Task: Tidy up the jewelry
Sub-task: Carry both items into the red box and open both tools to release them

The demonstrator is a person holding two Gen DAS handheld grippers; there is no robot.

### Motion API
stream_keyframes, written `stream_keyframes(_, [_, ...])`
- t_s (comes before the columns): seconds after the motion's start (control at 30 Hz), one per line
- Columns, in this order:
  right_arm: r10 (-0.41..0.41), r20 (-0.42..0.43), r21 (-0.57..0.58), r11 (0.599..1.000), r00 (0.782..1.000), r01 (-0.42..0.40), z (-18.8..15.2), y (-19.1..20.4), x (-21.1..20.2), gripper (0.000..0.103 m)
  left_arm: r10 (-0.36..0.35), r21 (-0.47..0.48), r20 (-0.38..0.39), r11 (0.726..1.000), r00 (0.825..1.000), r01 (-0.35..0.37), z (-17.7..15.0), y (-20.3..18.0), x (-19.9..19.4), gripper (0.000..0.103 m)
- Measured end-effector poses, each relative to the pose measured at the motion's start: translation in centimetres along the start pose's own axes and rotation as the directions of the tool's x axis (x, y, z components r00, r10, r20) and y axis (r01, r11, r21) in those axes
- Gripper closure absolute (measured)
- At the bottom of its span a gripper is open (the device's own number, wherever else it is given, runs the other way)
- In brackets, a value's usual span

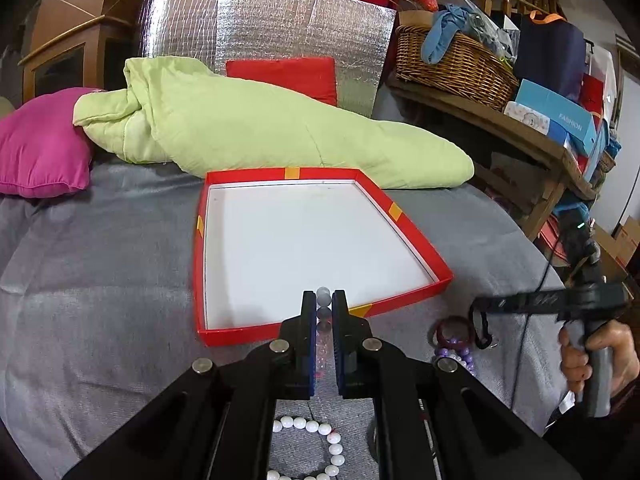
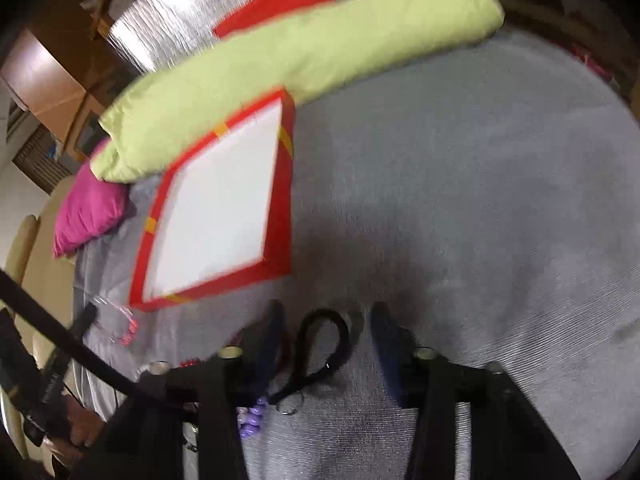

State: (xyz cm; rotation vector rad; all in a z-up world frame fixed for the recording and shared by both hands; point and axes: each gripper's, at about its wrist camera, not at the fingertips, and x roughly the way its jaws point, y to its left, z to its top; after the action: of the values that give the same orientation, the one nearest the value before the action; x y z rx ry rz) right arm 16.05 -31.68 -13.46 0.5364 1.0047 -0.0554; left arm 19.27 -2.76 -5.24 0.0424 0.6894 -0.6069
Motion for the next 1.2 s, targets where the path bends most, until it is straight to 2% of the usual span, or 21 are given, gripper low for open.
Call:
stream_keyframes(0.07, [-0.008, 0.02, -0.06, 0.998, 1.0, 0.009, -0.1, 0.8, -0.3, 0.098, 0.003, 0.006, 0.002, 1.0, 1.0, -0.003, 0.0, -0.2, 0.0, 0.095])
stream_keyframes(0.17, [-0.025, 0.086, -0.091, 0.995, 0.996, 0.032, -0.4, 1.5, -1.8, 0.098, 0.004, -0.004, 0.009, 1.0, 1.0, -0.004, 0.1, -0.1, -0.1, 0.095])
stream_keyframes(0.23, [-0.035, 0.192, -0.101, 0.993, 0.981, 0.055, -0.4, 1.9, -3.8, 0.098, 0.008, -0.013, 0.03, 1.0, 1.0, -0.007, 0.4, 0.1, -0.3, 0.095])
stream_keyframes(0.3, [-0.011, 0.274, -0.089, 0.995, 0.962, 0.037, -0.2, 2.2, -5.5, 0.098, 0.012, -0.018, 0.051, 1.0, 0.999, -0.012, 0.7, 0.2, -0.4, 0.095])
stream_keyframes(0.4, [0.024, 0.329, -0.081, 0.997, 0.944, 0.003, 0.5, 2.8, -6.1, 0.098, 0.03, -0.032, 0.079, 0.999, 0.996, -0.028, 1.4, 0.6, -0.2, 0.095])
stream_keyframes(0.47, [0.027, 0.362, -0.102, 0.995, 0.932, 0.01, 1.2, 4.0, -6.1, 0.098, 0.044, -0.049, 0.081, 0.998, 0.996, -0.041, 1.8, 1.0, 0.3, 0.095])
stream_keyframes(0.6, [0.06, 0.355, -0.113, 0.993, 0.933, -0.02, 2.7, 6.1, -4.1, 0.098, 0.087, -0.071, 0.046, 0.994, 0.995, -0.083, 2.1, 2.0, 2.1, 0.095])
stream_keyframes(0.73, [0.077, 0.317, -0.137, 0.99, 0.945, -0.035, 3.5, 8.2, -1.9, 0.098, 0.111, -0.083, -0.008, 0.99, 0.994, -0.111, 1.9, 3.0, 3.8, 0.095])
stream_keyframes(0.87, [0.073, 0.283, -0.152, 0.988, 0.956, -0.031, 3.9, 9.7, 0.5, 0.098, 0.111, -0.103, -0.031, 0.988, 0.993, -0.113, 1.8, 3.7, 4.6, 0.095])
stream_keyframes(0.93, [0.089, 0.28, -0.151, 0.987, 0.956, -0.047, 4.1, 10.1, 1.2, 0.094, 0.107, -0.11, -0.038, 0.988, 0.993, -0.111, 1.7, 3.8, 4.9, 0.095])
stream_keyframes(1.03, [0.121, 0.306, -0.142, 0.987, 0.944, -0.081, 4.3, 10.5, 1.6, 0.094, 0.096, -0.107, -0.03, 0.989, 0.995, -0.099, 1.8, 3.5, 5.0, 0.095])
stream_keyframes(1.07, [0.127, 0.316, -0.142, 0.986, 0.94, -0.085, 4.4, 10.5, 1.4, 0.094, 0.097, -0.103, -0.027, 0.99, 0.995, -0.099, 1.9, 3.3, 5.0, 0.093])
stream_keyframes(1.1, [0.125, 0.324, -0.137, 0.987, 0.938, -0.084, 4.5, 10.4, 1.1, 0.09, 0.094, -0.102, -0.026, 0.99, 0.995, -0.096, 1.9, 3.2, 5.0, 0.088])
stream_keyframes(1.13, [0.128, 0.329, -0.128, 0.988, 0.936, -0.091, 4.6, 10.4, 0.8, 0.079, 0.09, -0.102, -0.026, 0.991, 0.996, -0.092, 1.9, 3.1, 5.0, 0.083])
stream_keyframes(1.2, [0.139, 0.344, -0.098, 0.989, 0.929, -0.112, 4.6, 9.6, 0.1, 0.066, 0.096, -0.102, -0.022, 0.99, 0.995, -0.098, 1.8, 2.9, 4.9, 0.055])
